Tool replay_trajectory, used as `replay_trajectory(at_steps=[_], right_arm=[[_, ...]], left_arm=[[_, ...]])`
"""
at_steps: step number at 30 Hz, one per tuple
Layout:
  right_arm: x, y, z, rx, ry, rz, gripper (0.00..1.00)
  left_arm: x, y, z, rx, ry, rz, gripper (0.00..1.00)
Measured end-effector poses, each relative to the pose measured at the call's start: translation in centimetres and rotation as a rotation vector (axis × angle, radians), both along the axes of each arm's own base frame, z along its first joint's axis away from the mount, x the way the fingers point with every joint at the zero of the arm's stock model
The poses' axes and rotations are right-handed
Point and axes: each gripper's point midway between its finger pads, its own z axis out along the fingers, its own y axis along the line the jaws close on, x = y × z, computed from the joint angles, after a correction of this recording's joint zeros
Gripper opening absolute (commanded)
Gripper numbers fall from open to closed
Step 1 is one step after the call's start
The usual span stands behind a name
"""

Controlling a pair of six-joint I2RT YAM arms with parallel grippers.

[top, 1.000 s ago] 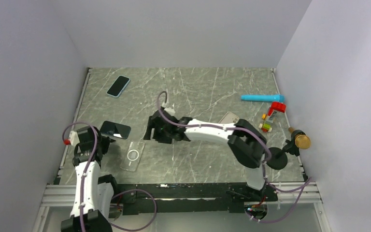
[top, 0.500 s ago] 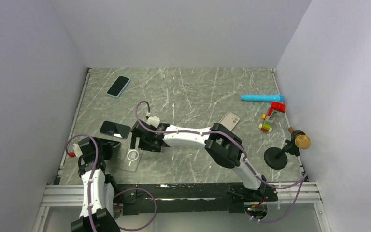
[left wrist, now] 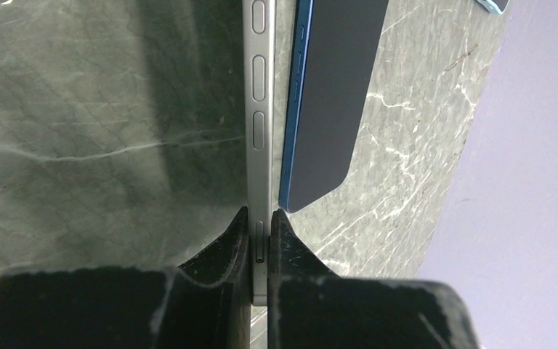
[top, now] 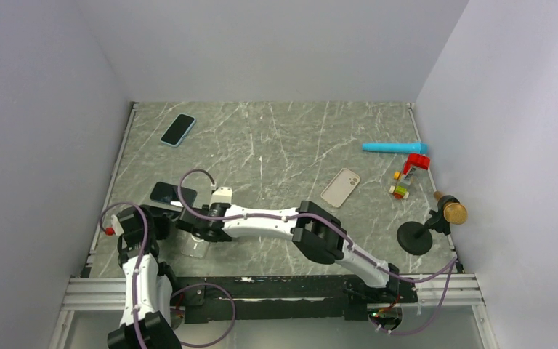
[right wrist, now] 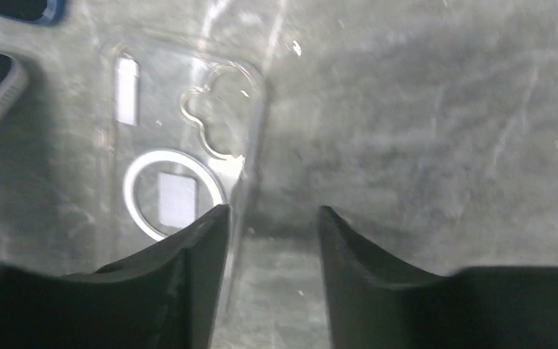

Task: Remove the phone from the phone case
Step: Pick up the phone case from the center of the board.

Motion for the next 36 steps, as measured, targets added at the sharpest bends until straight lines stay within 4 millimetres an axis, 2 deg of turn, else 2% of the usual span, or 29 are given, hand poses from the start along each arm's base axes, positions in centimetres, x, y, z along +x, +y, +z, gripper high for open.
replay_trajectory(at_steps=[2,6,9,12,15,18,20,22,25,30,31,36], right_arm=[[-0.3,-0.6,-0.2,-0.035,-0.020,-0.008,0.21],[-0.3,-1.2,-0.5,-0.052,-0.035,-0.039,0.00],[-0.2,-1.6,-0.5,-0.048,-0.046,-0.053,0.00],[-0.1,-3.0,-0.4,-0.045,-0.060,-0.061,0.00],[0.4,-6.1,-0.3,-0.077,-0.058,-0.062,0.00],[1.7,-9.7,-0.3,-0.123,-0.054,-0.084,0.00],[2.9,-12.1,-0.3,-0.150,-0.053,-0.112,0.00],[4.2,-14.4,-0.3,-0.165,-0.050,-0.142,0.00],[5.7,-17.4,-0.3,-0.160,-0.035,-0.180,0.00],[8.7,-21.6,-0.1,-0.162,-0.021,-0.256,0.00],[9.4,-22.2,-0.1,-0.163,-0.022,-0.273,0.00],[13.4,-25.6,0.8,-0.170,-0.042,-0.382,0.00]], left_arm=[[0.1,0.0,0.0,0.001,-0.004,-0.005,0.03],[0.1,-0.4,-0.4,-0.004,-0.020,-0.020,0.02],[0.3,-0.6,-0.5,-0.008,-0.043,-0.032,0.03],[0.5,-1.0,-0.6,-0.021,-0.074,-0.044,0.03],[0.7,-1.3,-0.7,-0.031,-0.091,-0.059,0.04],[0.8,-1.4,-0.7,-0.038,-0.090,-0.065,0.08],[0.7,-1.4,-0.7,-0.037,-0.084,-0.067,0.20],[0.6,-1.5,-0.7,-0.038,-0.074,-0.069,0.41],[-0.4,-2.1,-1.8,-0.083,-0.013,-0.065,0.62],[0.5,-2.1,-0.4,-0.071,-0.041,-0.090,0.94],[0.6,-2.1,-0.2,-0.065,-0.042,-0.099,0.99],[0.6,-2.1,0.4,-0.027,-0.019,-0.141,0.99]])
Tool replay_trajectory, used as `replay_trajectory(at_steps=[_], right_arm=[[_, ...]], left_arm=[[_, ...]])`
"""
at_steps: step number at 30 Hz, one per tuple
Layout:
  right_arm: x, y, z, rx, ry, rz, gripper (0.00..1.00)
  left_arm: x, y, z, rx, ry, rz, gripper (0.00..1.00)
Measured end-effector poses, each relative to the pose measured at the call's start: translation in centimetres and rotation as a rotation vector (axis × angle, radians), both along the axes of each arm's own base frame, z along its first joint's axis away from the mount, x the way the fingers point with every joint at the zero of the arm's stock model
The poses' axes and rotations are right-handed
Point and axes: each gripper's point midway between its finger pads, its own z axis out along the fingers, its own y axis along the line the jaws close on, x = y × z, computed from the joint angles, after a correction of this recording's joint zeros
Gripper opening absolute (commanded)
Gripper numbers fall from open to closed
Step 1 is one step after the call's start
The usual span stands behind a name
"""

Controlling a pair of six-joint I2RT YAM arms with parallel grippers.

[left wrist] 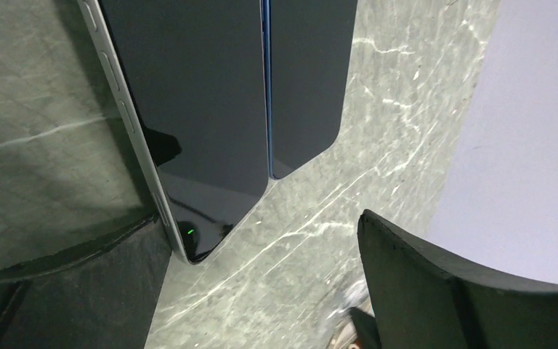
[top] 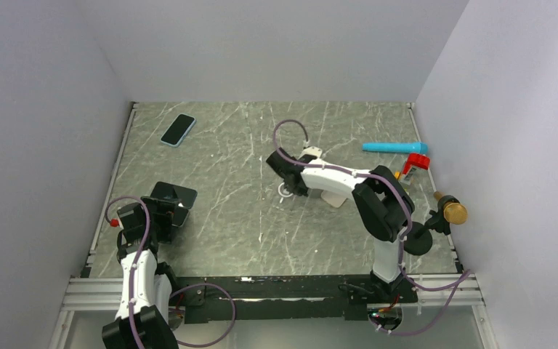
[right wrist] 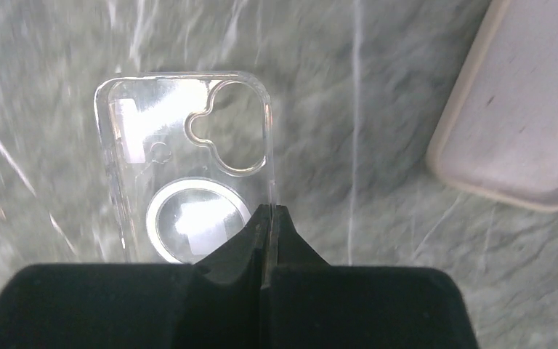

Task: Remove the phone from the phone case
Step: Pick up the phone case from the center of the board, then place the phone case at the center of the board.

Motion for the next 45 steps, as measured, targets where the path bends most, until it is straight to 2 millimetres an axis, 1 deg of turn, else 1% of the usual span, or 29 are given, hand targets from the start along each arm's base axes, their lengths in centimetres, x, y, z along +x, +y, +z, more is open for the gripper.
replay_trajectory(at_steps=[6,10,12,15,18,21,24,27,29,31,32,33,36,38,42,44,45], right_arm=[[4.4,-3.9,1.4,0.018,-0.032,-0.118,0.00],[6.7,-6.1,2.5,0.023,-0.055,-0.176,0.00],[7.4,-7.1,2.8,0.018,-0.062,-0.196,0.00],[7.8,-8.5,2.9,0.005,-0.056,-0.216,0.00],[7.9,-9.5,2.9,-0.009,-0.044,-0.230,0.00],[7.7,-10.1,2.9,-0.019,-0.032,-0.241,0.00],[7.6,-10.6,2.6,-0.025,-0.026,-0.253,0.00],[7.4,-10.9,2.3,-0.029,-0.017,-0.264,0.00],[7.5,-11.2,2.3,-0.029,-0.019,-0.275,0.02],[7.6,-11.5,2.3,-0.027,-0.020,-0.288,0.05],[7.7,-11.7,2.3,-0.026,-0.021,-0.293,0.10],[7.7,-11.8,2.3,-0.025,-0.022,-0.299,0.17],[7.8,-11.9,2.3,-0.022,-0.024,-0.308,0.46],[7.8,-12.0,2.3,-0.025,-0.024,-0.307,0.63],[7.6,-12.0,2.5,-0.038,-0.015,-0.280,0.80],[7.3,-12.1,3.2,-0.039,-0.020,-0.248,0.86],[6.8,-12.0,3.9,-0.025,-0.027,-0.216,0.88]], left_arm=[[-0.9,-0.3,0.1,0.057,0.053,-0.047,0.99],[-1.5,-1.1,-0.1,0.056,0.076,-0.079,0.99],[-1.7,-1.6,0.0,0.059,0.084,-0.098,0.99],[-1.9,-2.0,0.3,0.086,0.088,-0.122,0.99],[-1.4,-1.7,2.1,0.150,0.047,-0.132,0.99],[-0.4,-1.0,4.5,0.217,-0.005,-0.135,0.99],[0.3,-0.6,6.1,0.267,-0.049,-0.143,0.96],[0.8,-0.7,6.8,0.308,-0.073,-0.179,0.96],[1.0,-1.0,7.1,0.330,-0.073,-0.215,0.96],[1.5,-1.6,7.8,0.357,-0.083,-0.263,0.96],[1.7,-1.9,8.3,0.373,-0.094,-0.286,0.97],[2.0,-2.2,8.9,0.388,-0.108,-0.305,0.97],[2.7,-3.0,10.7,0.436,-0.160,-0.357,0.98],[3.4,-3.3,11.7,0.462,-0.181,-0.385,1.00],[5.0,-3.2,12.8,0.512,-0.171,-0.436,0.99],[6.0,-3.0,13.4,0.547,-0.158,-0.466,0.99],[6.8,-2.7,14.0,0.571,-0.159,-0.479,0.99]])
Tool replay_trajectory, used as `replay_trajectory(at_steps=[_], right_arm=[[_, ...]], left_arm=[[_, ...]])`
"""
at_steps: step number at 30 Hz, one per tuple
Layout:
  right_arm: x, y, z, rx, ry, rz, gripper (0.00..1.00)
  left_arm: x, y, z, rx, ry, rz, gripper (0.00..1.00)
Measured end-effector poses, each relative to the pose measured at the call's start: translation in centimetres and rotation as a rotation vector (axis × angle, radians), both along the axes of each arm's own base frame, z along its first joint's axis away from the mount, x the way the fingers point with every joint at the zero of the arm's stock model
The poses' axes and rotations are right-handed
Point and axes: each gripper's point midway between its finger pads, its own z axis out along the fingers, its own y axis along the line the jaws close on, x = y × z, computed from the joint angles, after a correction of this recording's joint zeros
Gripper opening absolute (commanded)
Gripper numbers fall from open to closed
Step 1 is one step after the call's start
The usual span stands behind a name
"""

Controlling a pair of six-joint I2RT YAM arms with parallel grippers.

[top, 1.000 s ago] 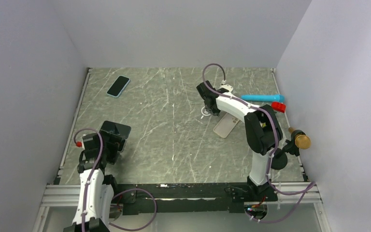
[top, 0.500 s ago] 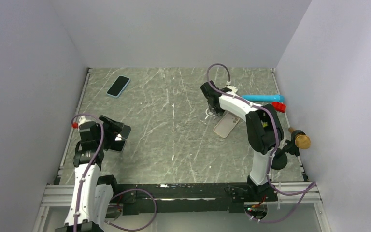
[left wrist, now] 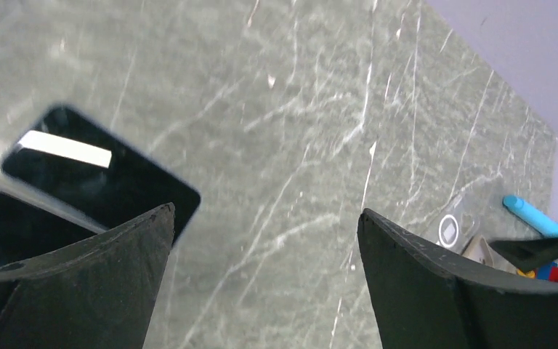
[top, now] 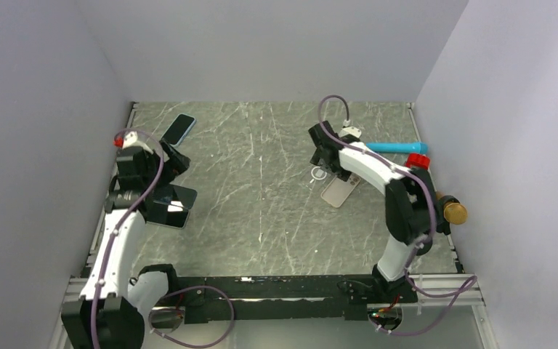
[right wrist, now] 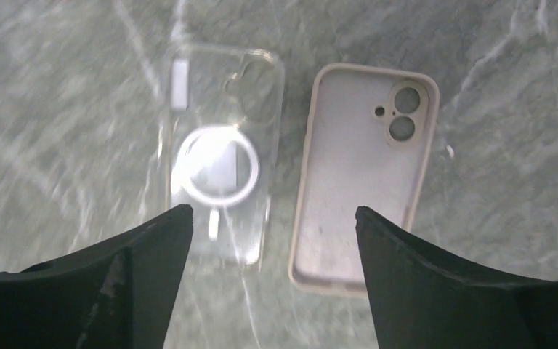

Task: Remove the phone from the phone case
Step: Place the phone case at the center of the board, then move the phone to the center of the board.

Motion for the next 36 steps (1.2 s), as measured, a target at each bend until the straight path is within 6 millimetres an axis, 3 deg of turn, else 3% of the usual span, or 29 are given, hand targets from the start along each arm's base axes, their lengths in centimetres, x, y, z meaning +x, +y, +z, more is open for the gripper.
replay_trajectory(at_steps=[3,6,10,13,15,18,22,26,31,36], right_arm=[[-1.8,0.6,3.8,0.062,-0.074,0.127,0.99],[-4.4,2.5,7.9,0.167,-0.207,0.321,1.00],[-8.7,5.4,11.2,0.302,-0.325,0.586,1.00],[-10.6,6.2,11.6,0.354,-0.342,0.687,1.00],[-12.0,6.4,11.6,0.389,-0.347,0.737,1.00],[-13.8,6.7,12.4,0.440,-0.375,0.791,1.00],[-15.0,7.0,14.0,0.485,-0.429,0.837,1.00],[-15.3,7.5,13.9,0.514,-0.447,0.858,1.00],[-15.9,8.0,11.5,0.565,-0.409,0.856,1.00],[-16.3,8.2,10.5,0.591,-0.388,0.854,1.00]], left_arm=[[2.4,0.9,1.7,0.046,-0.030,-0.026,1.00],[6.1,3.0,2.3,0.025,-0.035,-0.026,0.99],[11.8,6.0,-0.9,-0.064,0.014,-0.047,0.99],[15.0,7.2,-5.3,-0.156,0.077,-0.075,0.99],[16.1,7.7,-8.1,-0.198,0.122,-0.083,0.99],[17.8,8.9,-10.4,-0.211,0.174,-0.067,0.99],[22.5,11.9,-10.0,-0.199,0.147,-0.045,0.98],[25.9,14.7,-10.3,-0.199,0.124,-0.021,0.97],[26.3,15.4,-13.0,-0.250,0.170,-0.009,0.95],[26.6,14.0,-12.5,-0.272,0.165,-0.048,0.98]])
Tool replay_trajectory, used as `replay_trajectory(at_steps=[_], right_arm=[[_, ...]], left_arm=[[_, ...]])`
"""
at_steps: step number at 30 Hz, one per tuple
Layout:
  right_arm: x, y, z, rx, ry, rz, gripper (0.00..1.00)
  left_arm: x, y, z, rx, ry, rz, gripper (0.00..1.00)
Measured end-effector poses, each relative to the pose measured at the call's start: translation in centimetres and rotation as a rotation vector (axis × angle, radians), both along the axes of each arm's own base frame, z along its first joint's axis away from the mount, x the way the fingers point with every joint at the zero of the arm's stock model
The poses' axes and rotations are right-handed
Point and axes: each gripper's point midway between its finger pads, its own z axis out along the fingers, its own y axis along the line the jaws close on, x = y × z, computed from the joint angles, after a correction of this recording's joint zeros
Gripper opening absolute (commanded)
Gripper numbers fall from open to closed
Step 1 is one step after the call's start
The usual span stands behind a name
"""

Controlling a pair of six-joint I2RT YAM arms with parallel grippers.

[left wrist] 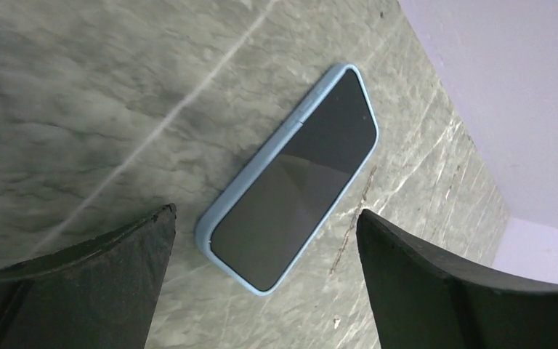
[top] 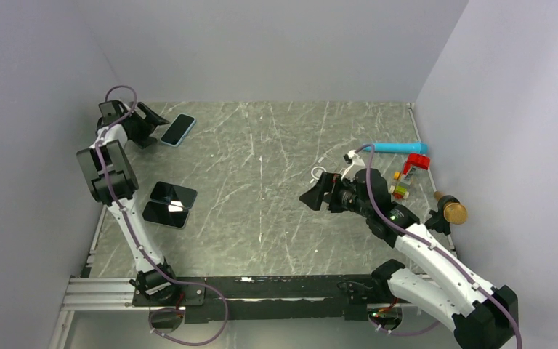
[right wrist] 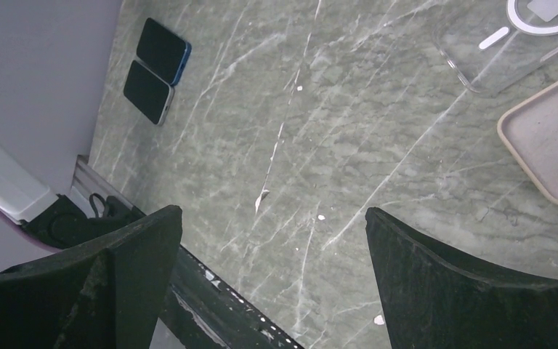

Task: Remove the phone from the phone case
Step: Move the phone to the center of the board.

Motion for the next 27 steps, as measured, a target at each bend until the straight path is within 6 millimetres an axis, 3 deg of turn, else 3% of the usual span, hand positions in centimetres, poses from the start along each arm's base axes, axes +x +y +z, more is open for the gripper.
replay_trajectory(at_steps=[6,12,18,27], right_arm=[[-0.5,-0.3,0.9,0.030,-0.036,-0.004,1.00],[-1.3,-0.8,3.1,0.080,-0.107,-0.012,1.00],[-2.0,-1.7,4.5,0.101,-0.155,-0.032,1.00],[-2.3,-2.0,4.0,0.091,-0.147,-0.042,1.00]], left_arm=[[0.4,-3.0,-0.2,-0.017,0.012,-0.065,0.95],[0.1,-4.9,-0.6,0.014,0.047,-0.097,0.95],[-0.6,-6.5,-1.2,0.221,0.171,-0.149,0.99],[-1.4,-8.0,-2.5,0.519,0.276,-0.266,0.99]])
